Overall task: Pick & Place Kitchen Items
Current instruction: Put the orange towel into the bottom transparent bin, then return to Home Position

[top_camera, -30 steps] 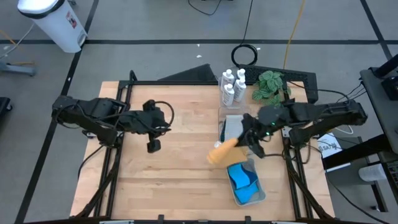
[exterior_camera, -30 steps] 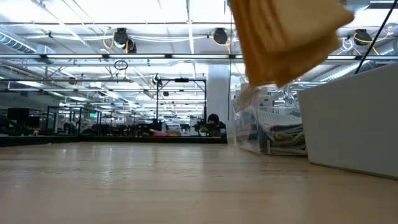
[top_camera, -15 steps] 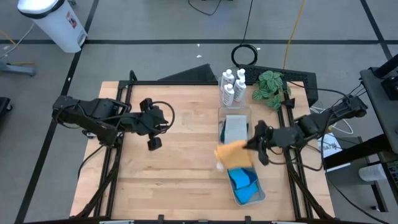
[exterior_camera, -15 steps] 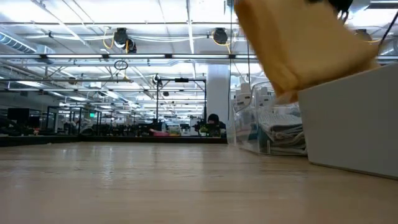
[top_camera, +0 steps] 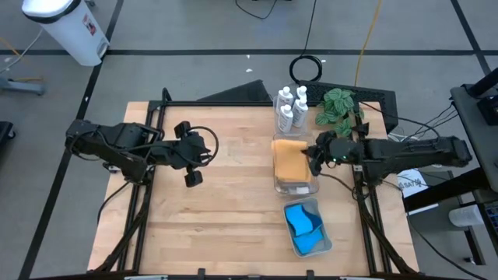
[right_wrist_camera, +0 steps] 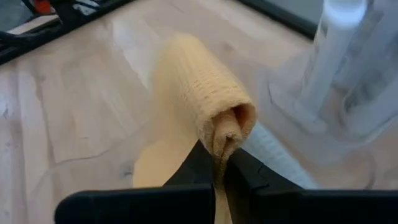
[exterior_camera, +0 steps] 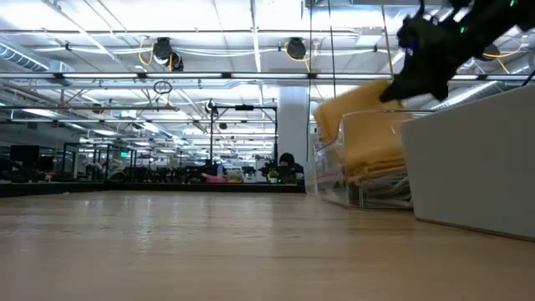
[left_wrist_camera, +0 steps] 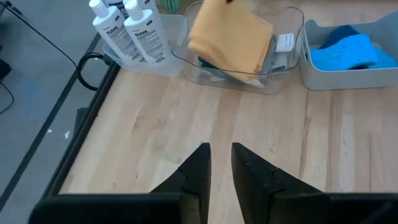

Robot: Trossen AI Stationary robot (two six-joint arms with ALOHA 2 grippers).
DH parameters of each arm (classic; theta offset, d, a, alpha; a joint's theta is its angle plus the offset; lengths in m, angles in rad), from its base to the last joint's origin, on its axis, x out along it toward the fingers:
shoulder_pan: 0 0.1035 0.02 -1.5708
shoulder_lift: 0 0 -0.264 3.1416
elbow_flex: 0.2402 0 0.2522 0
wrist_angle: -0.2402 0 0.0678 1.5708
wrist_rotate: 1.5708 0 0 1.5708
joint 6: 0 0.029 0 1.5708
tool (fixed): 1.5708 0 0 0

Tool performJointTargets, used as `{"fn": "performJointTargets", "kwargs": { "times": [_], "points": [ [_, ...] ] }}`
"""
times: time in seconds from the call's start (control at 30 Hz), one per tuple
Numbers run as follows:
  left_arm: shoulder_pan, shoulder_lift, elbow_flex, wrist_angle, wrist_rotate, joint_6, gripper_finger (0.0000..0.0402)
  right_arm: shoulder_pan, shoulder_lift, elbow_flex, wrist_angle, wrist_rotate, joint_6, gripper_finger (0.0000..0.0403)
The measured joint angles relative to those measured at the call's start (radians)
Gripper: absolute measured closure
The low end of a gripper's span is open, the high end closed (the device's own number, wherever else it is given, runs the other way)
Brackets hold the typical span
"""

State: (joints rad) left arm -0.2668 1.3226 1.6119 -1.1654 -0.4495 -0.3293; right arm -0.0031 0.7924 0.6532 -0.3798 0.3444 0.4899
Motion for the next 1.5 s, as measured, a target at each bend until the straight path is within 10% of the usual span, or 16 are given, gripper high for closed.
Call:
{"fn": "performJointTargets", "kwargs": {
  "times": [0.27,0.97,1.5],
  "points": [
    [0.000,0.000,0.000,0.003,-0.007,-0.012,0.0337,-0.154,-0.005,-0.168,0.173,-0.110,-0.005,0.0383],
    [0.001,-0.026,-0.021,0.072,-0.102,0.111,0.0337,-0.166,-0.267,-0.014,-0.088,-0.215,-0.373,0.0289],
    [0.000,-0.866,-1.176,1.091,0.019,0.273,0.0336,-0.165,-0.784,-0.100,-0.173,-0.213,-0.402,0.0291]
  ]
}}
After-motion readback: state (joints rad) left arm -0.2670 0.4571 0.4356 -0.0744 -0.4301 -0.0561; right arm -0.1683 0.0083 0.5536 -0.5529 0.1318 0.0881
